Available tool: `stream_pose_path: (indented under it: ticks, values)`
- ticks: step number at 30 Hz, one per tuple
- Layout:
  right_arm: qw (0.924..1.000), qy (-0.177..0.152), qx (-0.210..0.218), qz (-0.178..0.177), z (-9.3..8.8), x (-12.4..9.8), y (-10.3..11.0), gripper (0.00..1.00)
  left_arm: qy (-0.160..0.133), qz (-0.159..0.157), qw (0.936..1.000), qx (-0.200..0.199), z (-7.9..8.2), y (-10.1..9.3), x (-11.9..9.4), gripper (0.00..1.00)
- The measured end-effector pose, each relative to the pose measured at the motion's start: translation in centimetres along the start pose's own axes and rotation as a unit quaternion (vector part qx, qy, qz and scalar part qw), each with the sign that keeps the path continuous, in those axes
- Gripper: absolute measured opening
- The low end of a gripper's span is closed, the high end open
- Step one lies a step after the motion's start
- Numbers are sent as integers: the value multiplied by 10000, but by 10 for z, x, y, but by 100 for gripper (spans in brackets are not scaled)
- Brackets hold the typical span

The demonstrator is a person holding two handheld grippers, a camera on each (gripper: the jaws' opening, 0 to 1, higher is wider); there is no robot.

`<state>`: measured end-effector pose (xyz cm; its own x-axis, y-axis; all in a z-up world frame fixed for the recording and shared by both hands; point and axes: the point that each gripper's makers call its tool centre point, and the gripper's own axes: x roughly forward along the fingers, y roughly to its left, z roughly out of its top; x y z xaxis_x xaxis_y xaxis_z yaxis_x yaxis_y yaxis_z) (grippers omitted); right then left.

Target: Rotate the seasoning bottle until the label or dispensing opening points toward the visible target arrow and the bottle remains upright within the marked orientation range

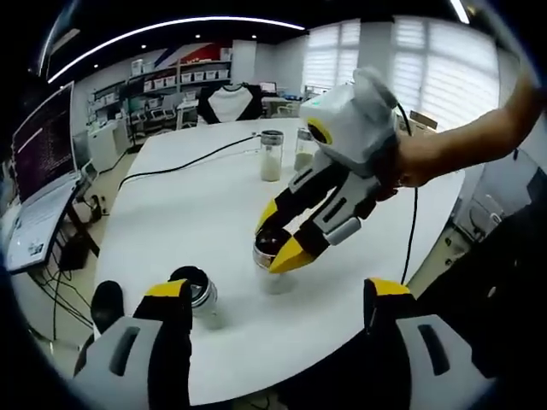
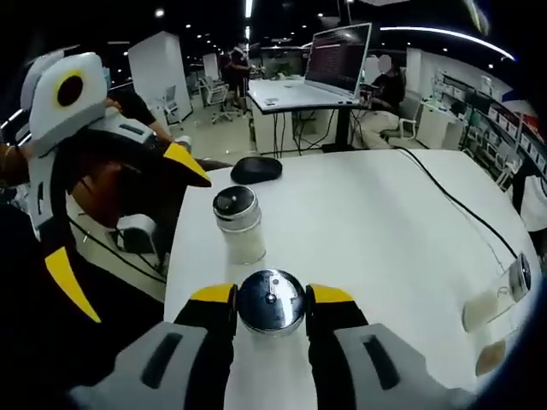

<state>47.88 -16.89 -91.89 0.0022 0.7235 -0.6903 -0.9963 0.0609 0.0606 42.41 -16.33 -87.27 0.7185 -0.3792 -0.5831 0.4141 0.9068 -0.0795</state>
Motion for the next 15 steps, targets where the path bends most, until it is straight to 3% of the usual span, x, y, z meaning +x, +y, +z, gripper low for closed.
stream_pose_path:
  ticks: [9, 15]
  values:
    - [9999, 41, 93, 48, 2, 2, 1, 29, 28, -55, 9999, 109, 1, -2, 4, 87]
    - [9995, 160, -153, 219, 2, 2, 3, 29, 204, -172, 9988, 400, -3, -6, 11, 84]
